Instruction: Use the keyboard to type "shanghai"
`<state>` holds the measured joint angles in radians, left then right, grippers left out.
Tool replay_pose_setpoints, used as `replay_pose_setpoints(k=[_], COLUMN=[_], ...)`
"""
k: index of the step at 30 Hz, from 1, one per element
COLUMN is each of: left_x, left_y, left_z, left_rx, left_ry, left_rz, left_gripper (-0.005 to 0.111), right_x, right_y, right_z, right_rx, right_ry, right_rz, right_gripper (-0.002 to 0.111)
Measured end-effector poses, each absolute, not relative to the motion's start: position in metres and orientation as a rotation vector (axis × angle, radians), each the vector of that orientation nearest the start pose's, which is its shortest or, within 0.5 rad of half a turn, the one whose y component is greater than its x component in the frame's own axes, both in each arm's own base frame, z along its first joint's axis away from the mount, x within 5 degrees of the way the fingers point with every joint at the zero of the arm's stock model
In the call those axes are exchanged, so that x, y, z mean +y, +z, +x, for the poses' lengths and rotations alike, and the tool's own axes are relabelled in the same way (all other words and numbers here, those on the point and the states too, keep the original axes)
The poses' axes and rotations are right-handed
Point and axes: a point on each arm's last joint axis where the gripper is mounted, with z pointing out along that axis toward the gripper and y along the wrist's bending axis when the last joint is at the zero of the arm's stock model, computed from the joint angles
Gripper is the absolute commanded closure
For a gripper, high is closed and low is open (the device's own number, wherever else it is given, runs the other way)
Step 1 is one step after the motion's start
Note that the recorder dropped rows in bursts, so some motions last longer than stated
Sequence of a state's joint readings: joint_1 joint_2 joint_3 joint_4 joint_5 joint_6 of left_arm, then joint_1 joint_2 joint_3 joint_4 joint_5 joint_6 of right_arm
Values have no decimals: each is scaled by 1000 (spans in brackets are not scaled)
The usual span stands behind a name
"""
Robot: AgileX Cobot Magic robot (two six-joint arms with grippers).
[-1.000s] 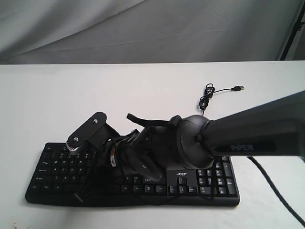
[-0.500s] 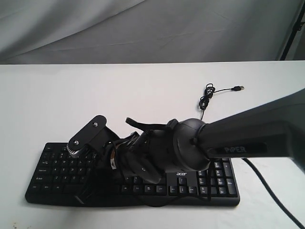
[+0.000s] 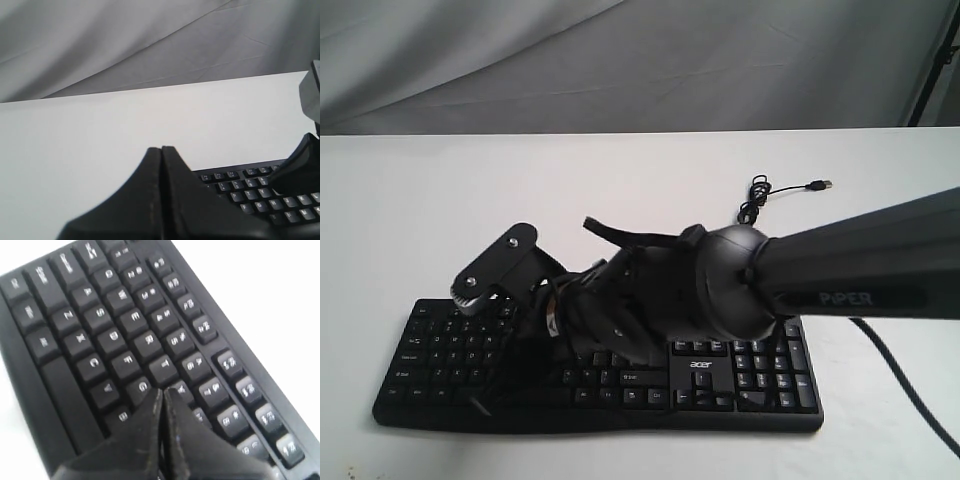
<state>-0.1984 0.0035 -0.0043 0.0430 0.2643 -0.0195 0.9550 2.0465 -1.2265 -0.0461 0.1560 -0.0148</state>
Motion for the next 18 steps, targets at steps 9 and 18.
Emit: replay_pose_setpoints(k=[9, 18], left_x=[-10, -10], left_y=[191, 191], left_z=[54, 54], left_rx=[1739, 1739], left_ry=[-119, -119], left_rz=[184, 184], left_gripper=[107, 107], right_x=[395, 429], right_y=[148, 127], right_z=[249, 249], right_rx=[2080, 2071], right_ry=[425, 421], right_rz=[-1252, -1319], right_gripper=[108, 108])
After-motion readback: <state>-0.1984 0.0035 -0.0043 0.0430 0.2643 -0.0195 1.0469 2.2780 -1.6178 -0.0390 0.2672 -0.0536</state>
